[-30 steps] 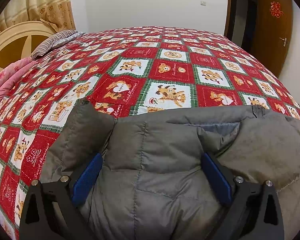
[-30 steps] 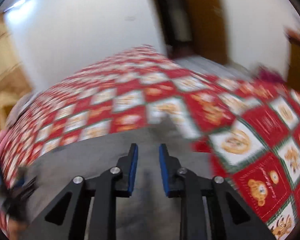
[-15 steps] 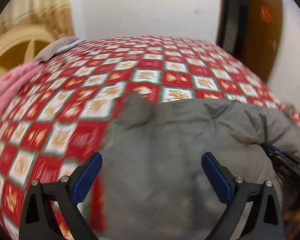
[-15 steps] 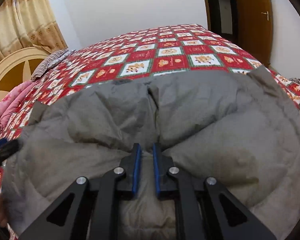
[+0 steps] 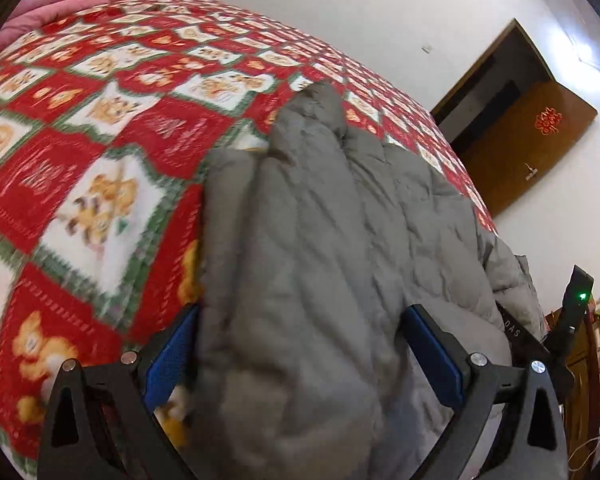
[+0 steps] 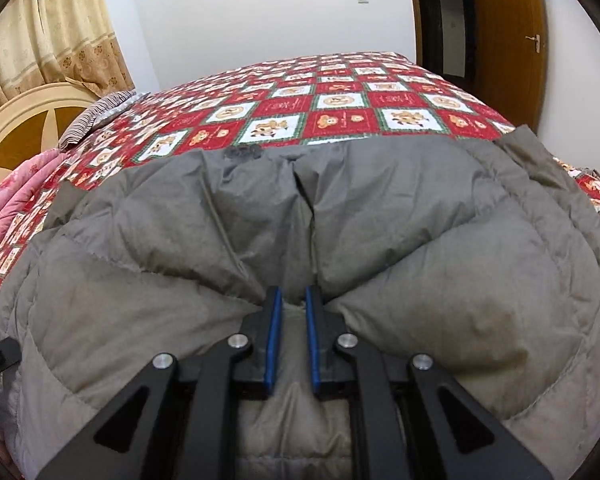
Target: Fold large clothes
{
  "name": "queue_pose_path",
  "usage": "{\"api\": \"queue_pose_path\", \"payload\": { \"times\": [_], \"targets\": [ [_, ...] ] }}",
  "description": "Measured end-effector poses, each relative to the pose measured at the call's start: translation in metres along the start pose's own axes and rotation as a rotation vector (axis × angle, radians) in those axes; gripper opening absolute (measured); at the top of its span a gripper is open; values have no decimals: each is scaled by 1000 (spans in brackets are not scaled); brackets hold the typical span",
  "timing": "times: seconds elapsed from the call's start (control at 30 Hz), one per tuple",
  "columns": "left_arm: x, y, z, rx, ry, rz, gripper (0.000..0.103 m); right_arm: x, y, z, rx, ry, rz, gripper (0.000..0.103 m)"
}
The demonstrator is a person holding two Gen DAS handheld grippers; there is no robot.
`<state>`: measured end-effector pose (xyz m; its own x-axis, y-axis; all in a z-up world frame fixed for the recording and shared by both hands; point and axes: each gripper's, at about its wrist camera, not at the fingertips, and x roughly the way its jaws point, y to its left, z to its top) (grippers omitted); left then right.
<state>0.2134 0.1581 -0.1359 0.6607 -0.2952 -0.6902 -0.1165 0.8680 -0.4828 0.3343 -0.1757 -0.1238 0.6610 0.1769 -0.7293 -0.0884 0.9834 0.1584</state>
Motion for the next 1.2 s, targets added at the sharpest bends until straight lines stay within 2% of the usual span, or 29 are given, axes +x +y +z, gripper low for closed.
{"api": "queue_pose_path", "payload": {
  "times": [0.07, 0.1, 0.13, 0.17, 0.27, 0.33, 0.43, 0.5, 0.57, 0.6, 0.67, 0.7, 0.77, 0.83, 0.93, 1.03, 1.1, 1.2],
  "targets": [
    [3, -2, 0, -22, -8, -79, 99, 1, 0, 0, 0, 1, 0, 12],
    [2, -4, -1, -25, -10, -98, 86, 1, 1, 0, -1, 2, -2, 12],
    [5, -9, -2, -20, 4, -131, 68, 2, 1, 0, -1, 5, -2, 12],
    [7, -12, -1, -24, 29, -162, 44, 3, 0, 0, 3, 9, 2, 12],
    [-3, -27, 6, -7, 9, -207, 26, 4, -3, 1, 24, 20, 18, 12],
    [-13, -40, 13, 12, -9, -235, 23, 5, -2, 1, 31, 31, 10, 12],
    [-45, -68, 25, 67, -62, -328, 19, 5, 1, 1, 82, 49, 5, 13],
    [-67, -86, 27, 125, -92, -361, 18, 3, 4, -2, 168, 61, 55, 13],
    [-88, -109, 30, 205, -122, -374, 17, 3, 18, -9, 269, 77, 150, 14],
    [-96, -119, 30, 249, -130, -371, 17, 5, 27, -12, 299, 85, 198, 14],
    [-107, -141, 24, 352, -143, -314, 17, 13, 56, -20, 353, 120, 344, 13],
    [-108, -150, 20, 392, -145, -270, 18, 18, 72, -24, 373, 142, 428, 13],
    [-103, -169, 9, 490, -145, -132, 18, 27, 92, -28, 378, 177, 537, 12],
    [-100, -181, -1, 561, -154, -46, 18, 29, 97, -27, 346, 205, 563, 11],
    [-98, -192, -13, 623, -164, -36, 18, 17, 71, -24, 372, 253, 637, 12],
    [-83, -208, -26, 688, -164, 12, 18, -13, 29, -25, 381, 226, 671, 15],
    [-63, -216, -36, 724, -139, 38, 18, -45, -9, -27, 340, 154, 610, 17],
    [-33, -228, -57, 798, -96, 81, 18, -78, -65, -31, 352, 77, 491, 24]
  ]
}}
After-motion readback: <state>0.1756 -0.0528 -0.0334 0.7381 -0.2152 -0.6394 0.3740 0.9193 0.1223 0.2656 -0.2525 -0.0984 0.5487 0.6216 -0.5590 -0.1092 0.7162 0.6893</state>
